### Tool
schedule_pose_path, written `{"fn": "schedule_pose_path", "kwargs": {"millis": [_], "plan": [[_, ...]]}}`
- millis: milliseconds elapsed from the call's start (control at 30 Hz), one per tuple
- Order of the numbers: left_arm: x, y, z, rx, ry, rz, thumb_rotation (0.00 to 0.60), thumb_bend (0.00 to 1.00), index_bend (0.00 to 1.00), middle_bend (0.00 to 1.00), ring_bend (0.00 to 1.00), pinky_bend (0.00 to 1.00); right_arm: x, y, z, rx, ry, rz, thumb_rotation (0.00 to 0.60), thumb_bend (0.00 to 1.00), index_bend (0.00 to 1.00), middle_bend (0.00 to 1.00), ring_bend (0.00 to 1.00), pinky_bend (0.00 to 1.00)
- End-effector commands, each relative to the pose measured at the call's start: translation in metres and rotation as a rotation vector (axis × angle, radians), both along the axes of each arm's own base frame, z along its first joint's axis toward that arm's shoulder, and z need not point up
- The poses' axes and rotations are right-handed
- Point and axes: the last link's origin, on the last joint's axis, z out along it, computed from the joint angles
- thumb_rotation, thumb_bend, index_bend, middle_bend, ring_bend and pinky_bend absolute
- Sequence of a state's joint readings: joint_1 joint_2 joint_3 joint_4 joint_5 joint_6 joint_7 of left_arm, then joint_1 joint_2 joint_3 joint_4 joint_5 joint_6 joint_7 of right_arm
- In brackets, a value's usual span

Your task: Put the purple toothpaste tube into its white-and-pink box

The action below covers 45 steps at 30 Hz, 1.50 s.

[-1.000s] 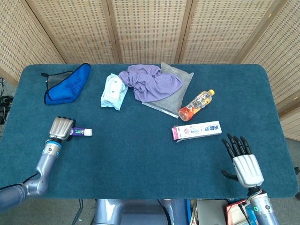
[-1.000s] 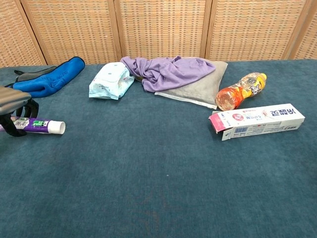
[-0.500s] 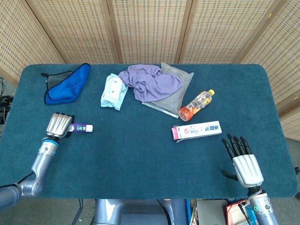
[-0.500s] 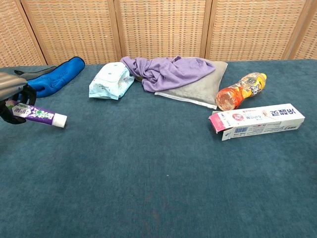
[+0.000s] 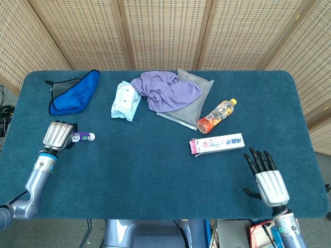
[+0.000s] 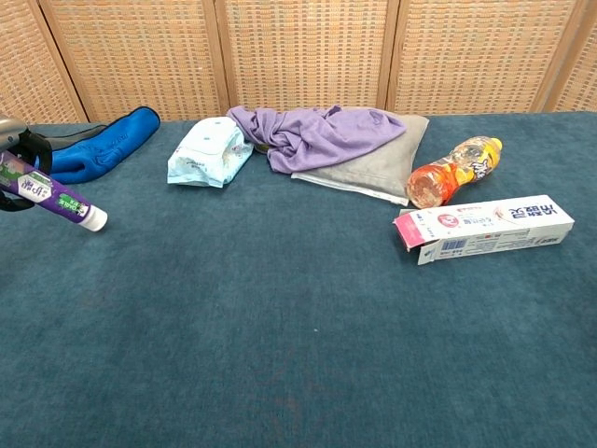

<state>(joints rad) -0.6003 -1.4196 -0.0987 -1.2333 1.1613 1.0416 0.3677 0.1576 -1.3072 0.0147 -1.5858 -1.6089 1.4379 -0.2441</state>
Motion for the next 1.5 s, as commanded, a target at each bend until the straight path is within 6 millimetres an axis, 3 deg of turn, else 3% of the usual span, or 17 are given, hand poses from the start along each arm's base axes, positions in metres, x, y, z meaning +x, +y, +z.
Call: {"fn": "schedule_pose_path", "kwargs": {"millis": [33,500,933,1500], "plan": [[0.001,0.000,0.002,0.002,0.000,-0.007,0.600,0.29,0.79,0.62,0.52,0.48,0.000,0.000,0.000,0.000,0.001,0.000,0.600,0.14,0.00,0.00,0.00,0.00],[0.020,-0.003,0.001,0.006,-0.050,-0.071,0.600,0.29,0.79,0.62,0.52,0.49,0.000,0.000,0.002,-0.007,-0.004,0.000,0.600,0.14,0.00,0.00,0.00,0.00],[0.025,-0.010,-0.001,0.008,-0.120,-0.110,0.600,0.29,0.79,0.62,0.52,0.49,0.001,0.000,0.001,-0.001,-0.003,0.002,0.600,0.14,0.00,0.00,0.00,0.00],[0.028,-0.027,0.013,0.031,-0.398,-0.186,0.600,0.29,0.79,0.62,0.52,0.49,0.000,-0.001,-0.003,0.018,-0.005,-0.007,0.600,0.14,0.00,0.00,0.00,0.00]]}}
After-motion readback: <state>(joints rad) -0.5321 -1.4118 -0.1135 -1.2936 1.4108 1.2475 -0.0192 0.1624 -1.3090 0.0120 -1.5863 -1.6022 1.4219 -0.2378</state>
